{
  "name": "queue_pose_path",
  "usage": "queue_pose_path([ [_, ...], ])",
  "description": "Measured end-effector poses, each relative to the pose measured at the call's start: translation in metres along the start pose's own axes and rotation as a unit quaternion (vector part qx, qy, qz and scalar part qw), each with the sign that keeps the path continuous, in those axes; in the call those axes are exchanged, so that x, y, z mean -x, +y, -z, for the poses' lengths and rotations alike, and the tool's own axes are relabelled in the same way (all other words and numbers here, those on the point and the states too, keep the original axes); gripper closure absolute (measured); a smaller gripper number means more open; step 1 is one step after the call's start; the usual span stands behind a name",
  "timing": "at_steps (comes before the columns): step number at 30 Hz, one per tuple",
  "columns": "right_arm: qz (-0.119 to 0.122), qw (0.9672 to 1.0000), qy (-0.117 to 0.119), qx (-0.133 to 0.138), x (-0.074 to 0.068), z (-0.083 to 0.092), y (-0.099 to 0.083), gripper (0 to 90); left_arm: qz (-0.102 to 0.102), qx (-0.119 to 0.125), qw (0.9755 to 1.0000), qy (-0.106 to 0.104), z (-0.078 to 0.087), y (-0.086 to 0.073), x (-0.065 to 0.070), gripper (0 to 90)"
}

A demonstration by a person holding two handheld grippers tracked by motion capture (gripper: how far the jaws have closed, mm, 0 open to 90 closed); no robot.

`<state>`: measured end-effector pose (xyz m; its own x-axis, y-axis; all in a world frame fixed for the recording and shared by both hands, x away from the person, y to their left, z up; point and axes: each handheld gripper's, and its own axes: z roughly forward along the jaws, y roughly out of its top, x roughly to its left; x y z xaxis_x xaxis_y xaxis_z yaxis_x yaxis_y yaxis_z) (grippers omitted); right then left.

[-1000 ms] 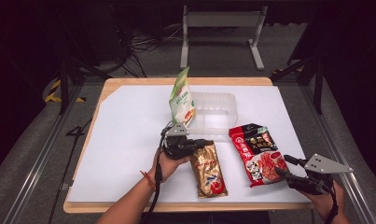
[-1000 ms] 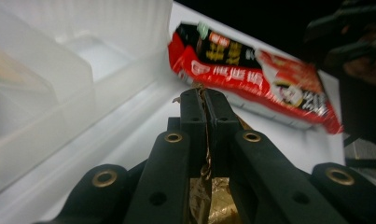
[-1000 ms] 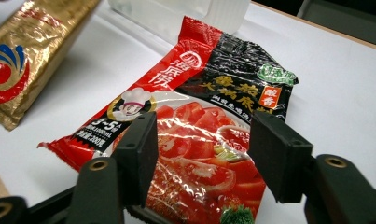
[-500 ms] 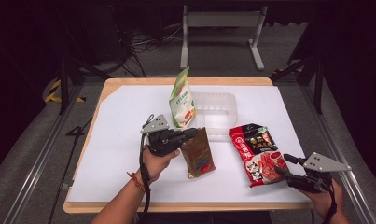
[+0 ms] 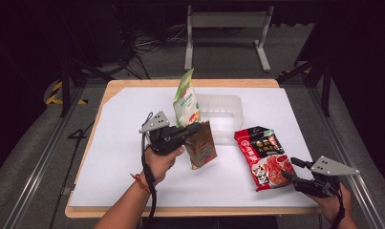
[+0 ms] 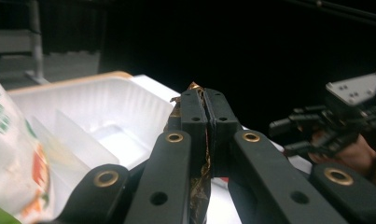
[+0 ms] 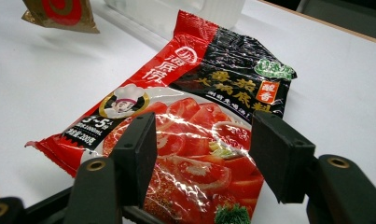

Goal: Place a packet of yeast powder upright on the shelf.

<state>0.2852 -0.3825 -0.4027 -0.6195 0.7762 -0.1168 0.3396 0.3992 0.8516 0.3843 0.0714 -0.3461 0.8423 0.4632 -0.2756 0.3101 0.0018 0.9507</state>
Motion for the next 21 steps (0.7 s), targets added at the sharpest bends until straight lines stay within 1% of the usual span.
queue_pose_path([
  [2,-0.003,1.0,0.0,-0.001,0.0,0.001,0.0,41.9,0.004,0.007,0.9999,0.006,-0.002,0.004,0.0,88.2],
  [4,-0.002,1.0,-0.001,0.001,-0.001,0.002,0.0,42.1,0.0,0.013,0.9998,0.012,-0.007,0.011,0.001,88.2],
  [5,-0.002,1.0,-0.002,0.001,-0.001,0.002,0.001,42.0,0.0,0.013,0.9998,0.012,-0.007,0.011,0.001,88.2],
  [6,-0.002,1.0,-0.002,0.001,-0.001,0.002,0.001,42.0,-0.003,0.02,0.9996,0.018,-0.01,0.018,0.002,88.2],
  [8,0.0,1.0,-0.003,-0.001,-0.001,0.002,0.001,42.0,-0.004,0.024,0.9995,0.022,-0.012,0.021,0.002,88.2],
  [10,0.001,1.0,-0.002,-0.001,-0.001,0.002,0.0,41.9,-0.01,0.037,0.9986,0.036,-0.013,0.031,0.002,88.2],
  [14,-0.001,1.0,-0.003,-0.003,0.0,0.002,-0.001,41.9,-0.001,0.056,0.9965,0.061,-0.012,0.043,-0.004,88.2],
  [15,-0.001,1.0,-0.003,-0.003,0.0,0.002,-0.001,41.9,-0.001,0.056,0.9961,0.068,-0.012,0.045,-0.004,88.2],
  [17,0.0,1.0,-0.003,-0.003,0.0,0.002,-0.001,41.8,-0.001,0.058,0.9944,0.088,-0.012,0.048,-0.007,88.2],
  [19,0.001,1.0,-0.004,-0.003,0.0,0.002,-0.001,41.6,0.002,0.06,0.9942,0.089,-0.012,0.05,-0.009,88.2],
  [20,0.002,1.0,-0.004,-0.004,0.0,0.002,-0.001,41.5,0.006,0.058,0.9936,0.097,-0.013,0.051,-0.011,88.2],
  [21,0.002,1.0,-0.004,-0.005,0.0,0.001,-0.001,41.3,0.003,0.055,0.9925,0.109,-0.015,0.052,-0.011,88.2],
])
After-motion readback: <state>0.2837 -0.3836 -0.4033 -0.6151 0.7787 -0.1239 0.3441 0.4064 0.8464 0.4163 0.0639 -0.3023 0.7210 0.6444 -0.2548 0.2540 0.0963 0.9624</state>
